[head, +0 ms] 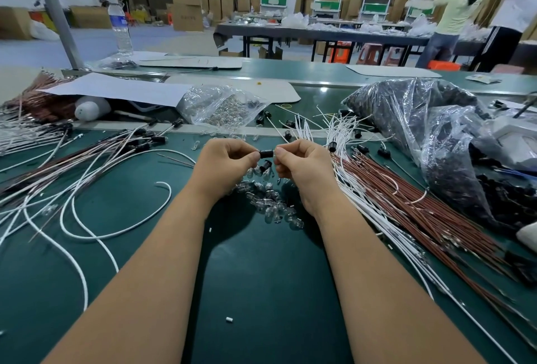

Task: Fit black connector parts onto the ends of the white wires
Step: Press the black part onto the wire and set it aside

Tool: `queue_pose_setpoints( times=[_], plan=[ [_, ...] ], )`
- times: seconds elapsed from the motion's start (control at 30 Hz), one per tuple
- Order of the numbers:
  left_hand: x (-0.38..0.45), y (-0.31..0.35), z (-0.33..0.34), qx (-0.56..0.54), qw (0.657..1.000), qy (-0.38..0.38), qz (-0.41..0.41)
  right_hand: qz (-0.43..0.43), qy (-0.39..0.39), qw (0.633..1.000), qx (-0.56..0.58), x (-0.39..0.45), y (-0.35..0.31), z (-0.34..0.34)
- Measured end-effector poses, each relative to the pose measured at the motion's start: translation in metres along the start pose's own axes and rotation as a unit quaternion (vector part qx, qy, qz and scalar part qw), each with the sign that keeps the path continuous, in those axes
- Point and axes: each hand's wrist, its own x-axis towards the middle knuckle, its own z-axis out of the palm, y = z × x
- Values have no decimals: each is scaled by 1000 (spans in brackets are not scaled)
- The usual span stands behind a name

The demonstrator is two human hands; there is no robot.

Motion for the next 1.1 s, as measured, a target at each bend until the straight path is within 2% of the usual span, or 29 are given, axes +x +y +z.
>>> queue_pose_setpoints(
  times=[0.2,0.53,0.8,1.1],
  plan=[
    [1,-1,0,-10,1000,0,0,25,-29,999,39,-1,-1,-2],
    [1,-5,-2,-49,998,-26,-13,-6,-48,999,6,-2,1,-2],
    [1,-4,0,-30,999,-30,-12,-27,-46,998,-37,-6,0,1],
    [2,3,10,22,998,41,42,-43,-22,999,-15,-7,-3,7]
  ],
)
